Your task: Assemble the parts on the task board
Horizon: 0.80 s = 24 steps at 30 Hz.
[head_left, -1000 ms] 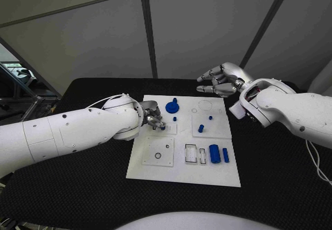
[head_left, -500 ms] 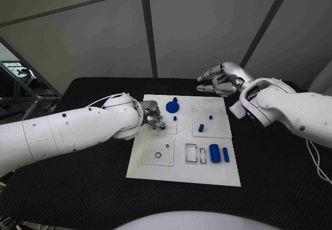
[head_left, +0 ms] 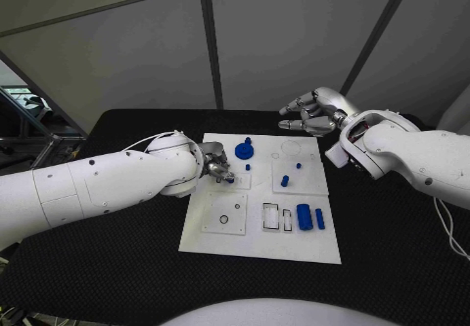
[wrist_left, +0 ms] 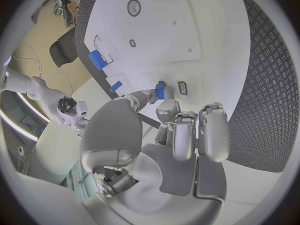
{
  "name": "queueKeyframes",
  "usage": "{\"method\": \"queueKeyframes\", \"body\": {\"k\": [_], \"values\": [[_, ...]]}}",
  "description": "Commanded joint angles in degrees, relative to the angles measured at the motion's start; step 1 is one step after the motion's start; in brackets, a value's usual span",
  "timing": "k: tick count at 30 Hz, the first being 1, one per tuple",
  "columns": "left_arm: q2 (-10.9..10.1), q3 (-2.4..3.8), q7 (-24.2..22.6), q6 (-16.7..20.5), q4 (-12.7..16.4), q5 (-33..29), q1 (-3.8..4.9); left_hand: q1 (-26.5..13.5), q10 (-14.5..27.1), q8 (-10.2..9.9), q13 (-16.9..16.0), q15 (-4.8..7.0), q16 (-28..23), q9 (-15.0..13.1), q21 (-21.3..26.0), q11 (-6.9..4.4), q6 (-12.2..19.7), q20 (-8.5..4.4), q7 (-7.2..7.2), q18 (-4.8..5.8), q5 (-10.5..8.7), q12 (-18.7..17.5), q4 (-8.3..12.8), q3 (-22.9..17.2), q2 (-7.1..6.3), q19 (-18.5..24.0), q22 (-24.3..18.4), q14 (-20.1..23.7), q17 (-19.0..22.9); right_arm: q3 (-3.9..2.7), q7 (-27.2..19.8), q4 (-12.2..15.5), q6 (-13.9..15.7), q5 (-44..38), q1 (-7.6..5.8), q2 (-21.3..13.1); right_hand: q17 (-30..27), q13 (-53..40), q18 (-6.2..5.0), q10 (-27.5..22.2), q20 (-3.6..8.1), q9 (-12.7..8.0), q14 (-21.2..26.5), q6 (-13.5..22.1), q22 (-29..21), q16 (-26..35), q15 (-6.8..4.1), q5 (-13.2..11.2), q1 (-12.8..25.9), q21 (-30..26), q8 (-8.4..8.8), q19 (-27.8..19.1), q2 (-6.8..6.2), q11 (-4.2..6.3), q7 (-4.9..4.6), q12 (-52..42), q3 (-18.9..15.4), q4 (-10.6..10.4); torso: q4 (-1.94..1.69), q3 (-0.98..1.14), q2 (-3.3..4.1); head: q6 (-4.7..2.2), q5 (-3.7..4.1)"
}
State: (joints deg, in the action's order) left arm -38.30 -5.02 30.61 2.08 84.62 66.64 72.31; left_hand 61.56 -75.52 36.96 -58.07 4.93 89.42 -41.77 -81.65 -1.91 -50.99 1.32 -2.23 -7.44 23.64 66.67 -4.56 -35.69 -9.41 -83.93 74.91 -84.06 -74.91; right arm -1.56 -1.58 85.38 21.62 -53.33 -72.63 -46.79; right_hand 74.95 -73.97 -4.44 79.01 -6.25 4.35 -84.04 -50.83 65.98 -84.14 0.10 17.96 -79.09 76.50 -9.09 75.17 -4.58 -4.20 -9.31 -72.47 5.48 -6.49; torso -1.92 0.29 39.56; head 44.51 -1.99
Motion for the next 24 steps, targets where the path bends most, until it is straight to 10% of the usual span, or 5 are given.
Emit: {"method": "queueKeyframes", "body": {"k": [1, 24], "values": [[0.15, -0.09, 0.28, -1.28, -0.08, 0.21, -0.07, -1.06, -0.12, -0.01, -0.2, 0.51, 0.39, 0.22, -0.28, -0.3, -0.37, -0.47, 0.43, 4.95, 0.09, 0.36, 2.64, -1.8, -0.03, -2.08, 3.88, -5.86, -14.84, -0.03, -0.21, 0.08, -0.26, -0.13, -0.1, -0.01, 4.41, 0.0, -0.66, -0.1, 0.13, -0.07, -3.42, -0.15, -0.01, 0.33, -0.28, 0.4, 0.34, -0.33, -0.22, -0.2, 0.36, 0.1, 0.06, 0.16, -0.04, -0.2, -0.03, 0.01, -0.02, 0.13, 0.01], [0.52, -0.09, 0.24, -1.12, -0.77, -0.1, -0.06, -2.86, -0.59, -1.13, -1.39, 0.69, 0.43, 1.06, -1.0, -0.47, -2.29, -0.69, 0.64, 5.21, -0.05, 1.61, -0.41, 8.15, 0.63, -2.58, 5.21, -5.88, -14.89, -0.03, -0.4, 0.01, 0.05, 0.02, -0.1, -0.06, 4.38, 0.08, -0.66, -0.1, 0.18, -0.11, -3.45, -0.09, -0.04, 0.39, -0.33, 1.06, 0.16, -0.4, -0.34, -0.13, 0.49, 0.14, 0.08, 0.2, 0.1, -0.16, -0.01, -0.02, 0.01, 0.23, 0.22]]}}
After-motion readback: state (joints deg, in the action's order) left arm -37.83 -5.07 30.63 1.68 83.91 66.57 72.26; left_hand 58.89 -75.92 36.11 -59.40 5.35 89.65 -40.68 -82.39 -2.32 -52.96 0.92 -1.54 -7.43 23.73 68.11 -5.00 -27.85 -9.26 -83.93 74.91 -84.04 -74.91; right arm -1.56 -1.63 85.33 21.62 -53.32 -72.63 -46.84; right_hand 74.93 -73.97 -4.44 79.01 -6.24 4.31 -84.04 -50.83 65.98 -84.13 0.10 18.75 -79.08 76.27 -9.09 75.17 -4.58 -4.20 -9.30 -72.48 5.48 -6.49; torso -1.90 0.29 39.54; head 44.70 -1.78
